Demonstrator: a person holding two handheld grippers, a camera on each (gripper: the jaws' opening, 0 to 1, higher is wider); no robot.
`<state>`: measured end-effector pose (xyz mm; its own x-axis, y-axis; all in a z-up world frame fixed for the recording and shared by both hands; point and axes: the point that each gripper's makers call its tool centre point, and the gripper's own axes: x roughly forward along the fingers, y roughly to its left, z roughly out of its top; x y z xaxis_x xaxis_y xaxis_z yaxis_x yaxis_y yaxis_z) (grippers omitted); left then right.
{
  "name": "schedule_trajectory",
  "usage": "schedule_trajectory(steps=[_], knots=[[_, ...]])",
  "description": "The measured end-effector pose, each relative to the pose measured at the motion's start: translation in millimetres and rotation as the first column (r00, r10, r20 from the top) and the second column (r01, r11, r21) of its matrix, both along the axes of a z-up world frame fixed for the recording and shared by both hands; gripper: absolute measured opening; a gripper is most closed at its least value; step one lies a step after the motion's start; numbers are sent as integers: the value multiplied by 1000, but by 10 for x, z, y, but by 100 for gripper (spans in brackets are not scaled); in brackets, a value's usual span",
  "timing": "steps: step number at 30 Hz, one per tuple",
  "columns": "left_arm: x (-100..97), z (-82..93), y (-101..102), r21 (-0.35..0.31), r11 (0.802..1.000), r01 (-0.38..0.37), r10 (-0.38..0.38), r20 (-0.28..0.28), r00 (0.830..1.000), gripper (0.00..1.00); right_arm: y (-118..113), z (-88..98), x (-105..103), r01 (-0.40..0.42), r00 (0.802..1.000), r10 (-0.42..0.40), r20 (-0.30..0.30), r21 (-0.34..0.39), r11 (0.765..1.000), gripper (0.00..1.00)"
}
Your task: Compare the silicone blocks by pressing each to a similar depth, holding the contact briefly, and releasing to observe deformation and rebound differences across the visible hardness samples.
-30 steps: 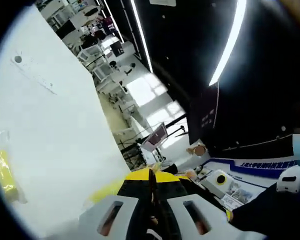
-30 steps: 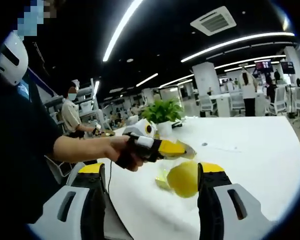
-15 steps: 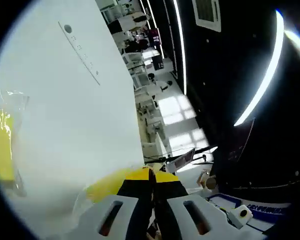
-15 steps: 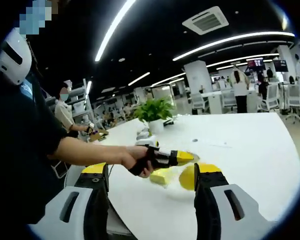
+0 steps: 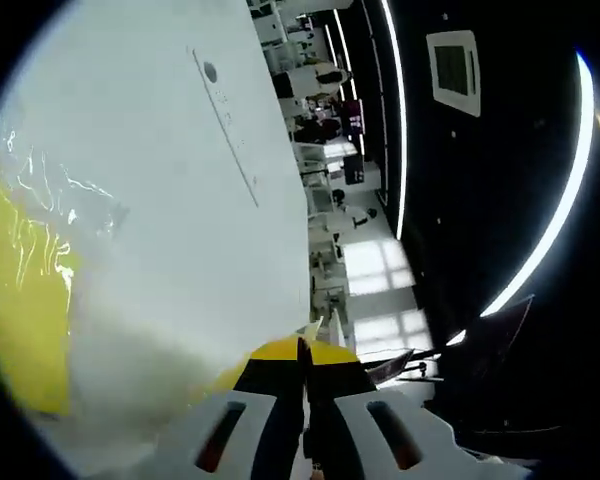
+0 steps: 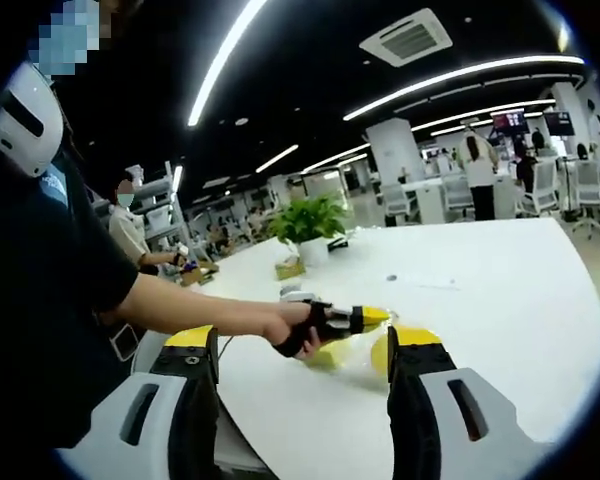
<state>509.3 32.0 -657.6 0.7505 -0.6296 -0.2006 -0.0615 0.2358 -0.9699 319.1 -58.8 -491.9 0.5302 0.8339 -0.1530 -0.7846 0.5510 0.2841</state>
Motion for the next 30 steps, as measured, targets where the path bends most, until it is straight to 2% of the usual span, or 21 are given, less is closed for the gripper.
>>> schedule_trajectory(steps=[6, 11, 15, 18, 25, 30], knots=[[74, -153, 56, 36, 999, -17, 18, -24, 1000, 0, -16, 0, -15, 3, 1000, -3, 2, -3, 1000, 61], [118, -285, 82, 136, 991, 10, -7, -23, 1000, 0, -55, -61, -56, 9, 1000, -10, -16, -23, 1000, 60], [143, -345, 75, 150, 988, 28, -24, -32, 999, 0, -91, -58, -78, 19, 1000, -20, -16, -26, 999, 59], [85, -391, 22, 203, 976, 81, -77, -27, 997, 0, -108, -62, -96, 24, 1000, -25, -13, -32, 999, 58], [50, -549, 62, 264, 960, 96, -85, -53, 995, 0, -161, -30, -147, 40, 999, -40, 9, -31, 999, 56], [47, -574, 55, 303, 942, 143, -132, -55, 990, 0, -207, -32, -177, 56, 998, -55, 17, -47, 997, 57]])
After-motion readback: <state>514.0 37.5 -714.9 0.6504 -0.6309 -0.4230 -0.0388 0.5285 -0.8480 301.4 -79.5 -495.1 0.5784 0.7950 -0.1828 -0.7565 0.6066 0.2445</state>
